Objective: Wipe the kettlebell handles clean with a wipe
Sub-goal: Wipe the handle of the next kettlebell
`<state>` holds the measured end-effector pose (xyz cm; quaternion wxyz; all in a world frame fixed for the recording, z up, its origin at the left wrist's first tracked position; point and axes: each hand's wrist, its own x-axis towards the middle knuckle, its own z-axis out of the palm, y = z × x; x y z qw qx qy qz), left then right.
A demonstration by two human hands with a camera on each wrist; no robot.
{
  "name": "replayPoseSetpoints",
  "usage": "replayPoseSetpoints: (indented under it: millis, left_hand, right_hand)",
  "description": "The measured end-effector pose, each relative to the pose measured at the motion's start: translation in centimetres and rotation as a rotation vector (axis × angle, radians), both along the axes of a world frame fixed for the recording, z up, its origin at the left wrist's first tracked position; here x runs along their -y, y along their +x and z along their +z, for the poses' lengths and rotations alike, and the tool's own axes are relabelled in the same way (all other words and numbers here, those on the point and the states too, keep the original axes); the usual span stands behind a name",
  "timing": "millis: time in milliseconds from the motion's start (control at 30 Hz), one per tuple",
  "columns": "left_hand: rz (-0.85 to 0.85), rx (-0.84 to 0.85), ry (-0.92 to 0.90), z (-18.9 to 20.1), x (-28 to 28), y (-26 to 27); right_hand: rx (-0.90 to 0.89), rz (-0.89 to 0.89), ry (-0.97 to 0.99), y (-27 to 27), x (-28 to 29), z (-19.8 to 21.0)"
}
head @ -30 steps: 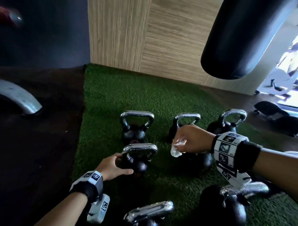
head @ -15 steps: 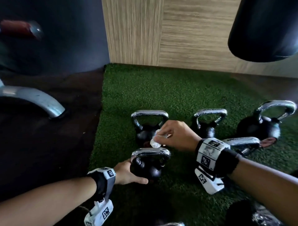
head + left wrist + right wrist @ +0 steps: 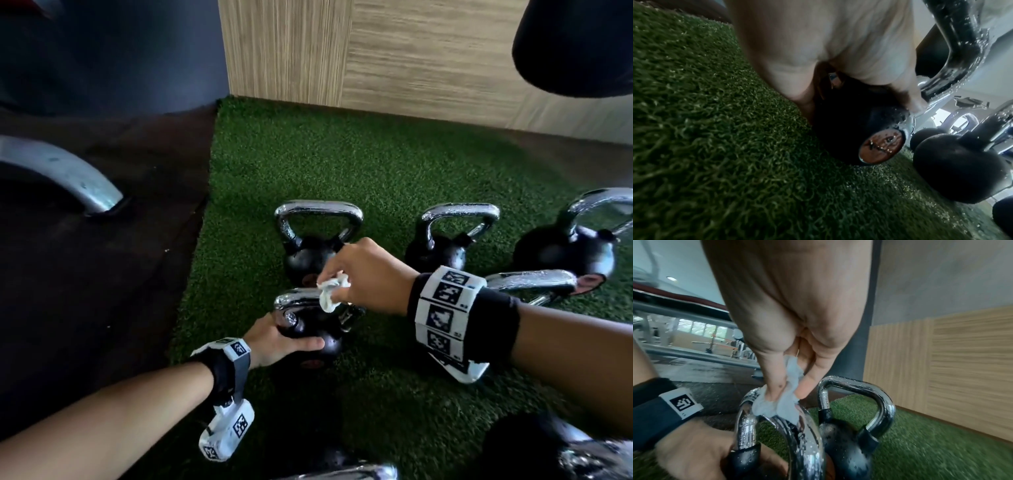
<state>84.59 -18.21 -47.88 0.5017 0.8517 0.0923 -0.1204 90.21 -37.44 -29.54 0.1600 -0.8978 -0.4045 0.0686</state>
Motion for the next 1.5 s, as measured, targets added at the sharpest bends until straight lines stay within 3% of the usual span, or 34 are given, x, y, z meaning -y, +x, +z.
replayPoseSetpoints:
  millis: [300,500,833,1000,1367,1433,1500]
  left_hand:
    - [-0.022,0.048,-0.062,-0.4,0.1,0.0]
    - [-0.036,0.059,-0.038,0.1,0.1,-0.3]
    - [-0.079,0.055,0.018,0.9,0.1,-0.3]
    - [-0.046,0.001,0.031,1.1,0.2,-0.4]
    - [0.012,-0.03,0.09,1.3,0.3,-0.4]
    - [-0.087,-0.067,0.095,2.0,-0.2,-0.3]
    - [-0.322,-0.13,0.216,3.3,-1.4,0.0]
  right_hand:
    - [-0.007,-0.156,-0.1,-0.3,0.8,-0.7]
    - [-0.008,-0.202,0.033,-1.0,1.5,-1.6]
    - [-0.008,-0.318,-0.009,0.5,2.7,-2.7]
    - [-0.107,-0.355,-0.089,1.4,3.4,-4.7]
    - [-0.305,-0.46,-0.003,2.4,3.9,-9.4]
    - [-0.328,-0.462,0.007,2.2,4.0,-9.9]
    - [-0.329,-0.445,-0.034,2.5,4.2,-9.6]
